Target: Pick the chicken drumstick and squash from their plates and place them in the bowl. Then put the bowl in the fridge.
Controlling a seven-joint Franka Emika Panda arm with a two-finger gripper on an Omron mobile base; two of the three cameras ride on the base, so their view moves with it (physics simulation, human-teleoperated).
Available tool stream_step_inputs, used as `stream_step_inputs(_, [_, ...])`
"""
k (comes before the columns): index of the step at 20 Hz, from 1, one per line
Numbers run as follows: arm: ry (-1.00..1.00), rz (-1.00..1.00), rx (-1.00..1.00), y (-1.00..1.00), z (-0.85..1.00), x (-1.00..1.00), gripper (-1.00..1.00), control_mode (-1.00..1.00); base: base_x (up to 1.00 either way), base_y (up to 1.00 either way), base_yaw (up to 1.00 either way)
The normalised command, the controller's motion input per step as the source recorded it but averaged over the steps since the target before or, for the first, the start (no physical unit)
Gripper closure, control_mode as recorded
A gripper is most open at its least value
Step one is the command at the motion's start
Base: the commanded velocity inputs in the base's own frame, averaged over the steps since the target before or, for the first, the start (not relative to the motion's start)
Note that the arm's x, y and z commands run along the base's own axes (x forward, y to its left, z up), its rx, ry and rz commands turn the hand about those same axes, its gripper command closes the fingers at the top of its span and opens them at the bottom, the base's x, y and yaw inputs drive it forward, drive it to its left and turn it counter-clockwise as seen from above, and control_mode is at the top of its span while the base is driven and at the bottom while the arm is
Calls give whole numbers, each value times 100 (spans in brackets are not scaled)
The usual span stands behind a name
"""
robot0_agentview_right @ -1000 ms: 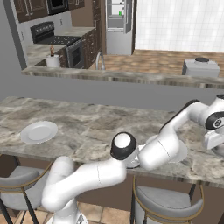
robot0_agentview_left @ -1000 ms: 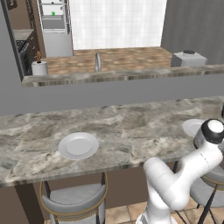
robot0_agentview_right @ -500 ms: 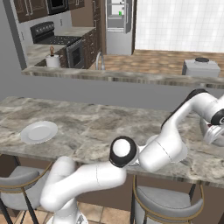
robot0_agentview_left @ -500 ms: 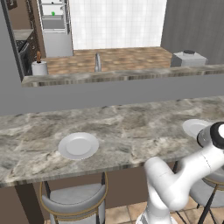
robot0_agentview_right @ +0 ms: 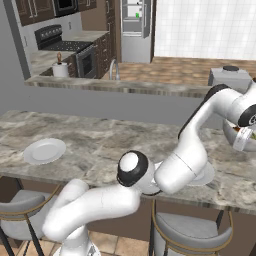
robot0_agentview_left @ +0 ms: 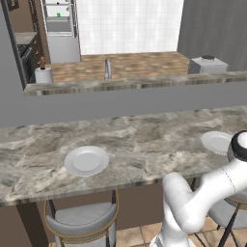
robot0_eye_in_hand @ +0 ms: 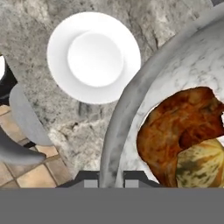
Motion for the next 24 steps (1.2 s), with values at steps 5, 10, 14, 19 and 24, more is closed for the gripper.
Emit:
stream_step_inputs(5, [-20,0,-36,87,-25,-25,100,-100,0,0,0])
stream_step_inputs(10, [-24,3,-32,91,-33,-25,100,-100,0,0,0])
stream_step_inputs(14, [-21,1,-31,85,-22,-24,100,-100,0,0,0])
stream_step_inputs(19, [-14,0,-21,63,1,-24,100,-100,0,0,0])
stream_step_inputs(24, [13,0,0,36,30,-23,100,-100,0,0,0])
